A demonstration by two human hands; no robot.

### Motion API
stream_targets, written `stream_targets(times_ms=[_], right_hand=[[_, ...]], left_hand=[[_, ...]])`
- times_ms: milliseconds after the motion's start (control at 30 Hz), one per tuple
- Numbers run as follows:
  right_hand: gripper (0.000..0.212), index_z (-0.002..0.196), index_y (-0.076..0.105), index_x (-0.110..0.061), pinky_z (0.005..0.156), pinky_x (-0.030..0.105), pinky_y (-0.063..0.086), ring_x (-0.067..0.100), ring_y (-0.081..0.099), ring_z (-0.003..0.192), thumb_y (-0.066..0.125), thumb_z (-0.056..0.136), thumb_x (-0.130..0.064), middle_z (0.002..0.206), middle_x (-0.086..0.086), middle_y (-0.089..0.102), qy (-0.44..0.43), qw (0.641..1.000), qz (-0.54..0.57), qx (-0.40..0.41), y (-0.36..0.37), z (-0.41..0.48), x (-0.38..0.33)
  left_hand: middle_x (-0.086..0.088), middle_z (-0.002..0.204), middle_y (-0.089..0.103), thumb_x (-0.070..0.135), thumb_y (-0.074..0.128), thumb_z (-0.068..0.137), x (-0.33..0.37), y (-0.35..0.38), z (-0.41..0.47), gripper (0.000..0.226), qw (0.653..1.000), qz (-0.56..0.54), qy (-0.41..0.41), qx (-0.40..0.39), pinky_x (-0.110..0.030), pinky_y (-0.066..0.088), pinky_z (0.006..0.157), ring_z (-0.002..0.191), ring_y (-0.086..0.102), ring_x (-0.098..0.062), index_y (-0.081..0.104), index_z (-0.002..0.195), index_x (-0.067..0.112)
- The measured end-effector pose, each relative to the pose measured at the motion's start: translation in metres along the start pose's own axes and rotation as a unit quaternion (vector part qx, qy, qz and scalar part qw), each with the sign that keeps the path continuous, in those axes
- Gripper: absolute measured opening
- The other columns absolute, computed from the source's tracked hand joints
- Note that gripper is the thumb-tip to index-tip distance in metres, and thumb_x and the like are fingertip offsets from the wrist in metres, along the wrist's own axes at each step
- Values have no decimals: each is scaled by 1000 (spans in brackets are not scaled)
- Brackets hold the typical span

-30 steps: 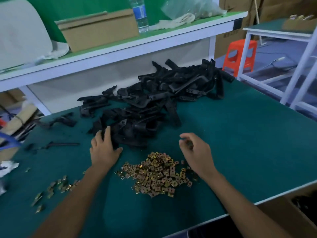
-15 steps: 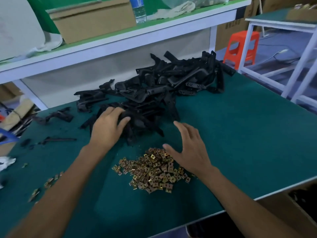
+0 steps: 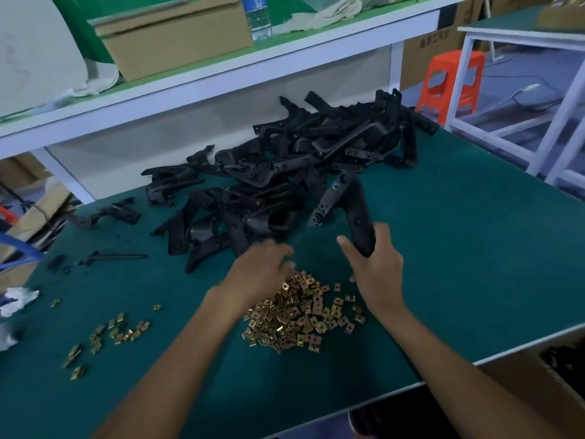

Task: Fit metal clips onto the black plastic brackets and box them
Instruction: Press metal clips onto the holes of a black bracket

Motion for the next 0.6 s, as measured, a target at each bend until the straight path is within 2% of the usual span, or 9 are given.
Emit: stream_targets(times_ms=[33,67,133,233,300,367,467,533,600], right_hand=[[33,111,45,-31,52,36,56,13,61,59,68,94,-48,80,-6,59,-6,1000,-4,-7,1,1,1],[38,119,44,-31,55,27,54,9,63,62,69,94,-45,84,-8,62,-15,1000,-8,-11,3,0,2],[46,131,43,-31,57,8,45,0,62,70,69,94,-38,89,-16,62,-48,998,-34,-13,5,-2,0],[51,140,46,-27,72,1,41,-5,57,86,66,95,-37,101,-19,61,-84,993,-79,-26,9,-4,-6],[55,145,47,-23,84,5,42,-5,57,100,65,96,-39,116,-15,63,-87,991,-93,-28,9,-4,-9],[58,148,46,-21,87,21,52,4,61,107,64,97,-40,124,-7,66,-100,989,-107,-27,7,-5,-12],[60,152,42,-23,79,34,59,14,66,101,60,99,-44,120,1,69,-128,980,-138,-59,9,-8,-15],[60,152,42,-23,71,37,60,16,68,93,56,99,-46,113,2,70,-142,974,-155,-88,12,-9,-16],[59,150,45,-22,63,37,59,15,67,84,56,97,-45,105,1,70,-155,968,-167,-102,16,-9,-18]], left_hand=[[-5,143,48,46,42,105,-7,16,-2,48,998,14,-24,-55,-41,36,111,137,41,-26,44,148,24],[-4,145,44,50,41,104,-11,27,-4,52,996,7,-39,-74,-42,35,112,139,38,-26,41,150,25],[-3,135,50,47,41,105,-16,34,-4,43,998,-29,-52,-23,-41,44,104,130,47,-25,51,141,26],[0,111,61,32,51,104,-17,31,-7,19,995,-56,-40,74,-39,50,88,107,59,-22,65,114,24],[2,104,64,29,57,102,-20,30,-7,13,989,-100,-48,98,-36,50,83,98,61,-19,67,106,22],[6,97,67,29,60,100,-24,28,-8,13,980,-143,-61,122,-28,49,77,90,63,-13,70,101,20],[15,84,69,35,64,98,-36,27,-9,15,959,-216,-102,152,-16,46,67,79,64,-5,73,92,24],[17,71,68,40,70,93,-45,30,-11,16,938,-273,-137,165,-18,48,62,68,64,-1,74,84,27],[14,59,64,39,76,88,-52,35,-14,16,903,-355,-167,174,-21,49,55,53,60,-5,74,80,26]])
Point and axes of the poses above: each hand's wrist, its own z-axis towards the middle knuckle, its own y-axis out of the palm, x = y × z, the point moved 4 cm from there along z, towards the middle knuckle
